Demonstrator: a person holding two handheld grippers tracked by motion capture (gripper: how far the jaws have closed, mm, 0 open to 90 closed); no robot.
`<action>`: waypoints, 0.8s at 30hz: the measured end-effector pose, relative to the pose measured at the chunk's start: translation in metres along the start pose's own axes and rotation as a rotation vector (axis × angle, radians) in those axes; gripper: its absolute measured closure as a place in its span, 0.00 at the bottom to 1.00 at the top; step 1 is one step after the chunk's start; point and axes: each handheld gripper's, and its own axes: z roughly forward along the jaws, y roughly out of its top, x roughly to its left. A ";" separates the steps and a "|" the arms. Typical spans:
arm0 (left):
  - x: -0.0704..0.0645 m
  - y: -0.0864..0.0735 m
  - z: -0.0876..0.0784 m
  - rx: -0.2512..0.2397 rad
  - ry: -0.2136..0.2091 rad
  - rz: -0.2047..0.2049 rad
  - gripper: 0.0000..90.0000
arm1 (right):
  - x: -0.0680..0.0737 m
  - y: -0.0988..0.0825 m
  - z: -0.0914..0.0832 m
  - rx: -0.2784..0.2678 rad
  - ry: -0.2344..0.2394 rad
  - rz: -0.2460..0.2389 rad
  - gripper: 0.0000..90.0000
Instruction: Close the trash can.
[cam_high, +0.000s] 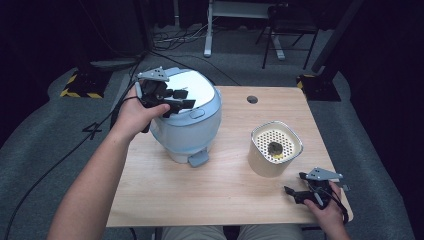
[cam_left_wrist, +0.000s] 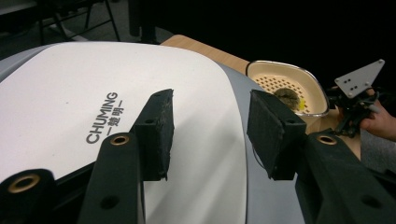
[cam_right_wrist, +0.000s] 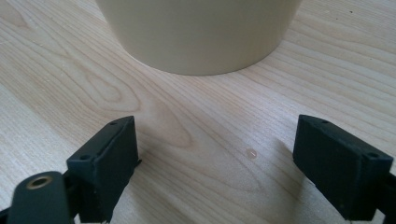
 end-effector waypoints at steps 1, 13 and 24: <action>-0.001 0.000 0.001 -0.001 0.017 0.010 0.57 | 0.000 0.000 0.000 0.000 0.000 0.000 0.16; -0.011 -0.002 0.006 0.000 0.138 0.103 0.58 | 0.000 0.000 0.000 0.000 0.000 0.000 0.16; -0.017 -0.003 0.011 0.011 0.180 0.104 0.51 | 0.000 0.000 0.000 0.000 0.000 0.000 0.16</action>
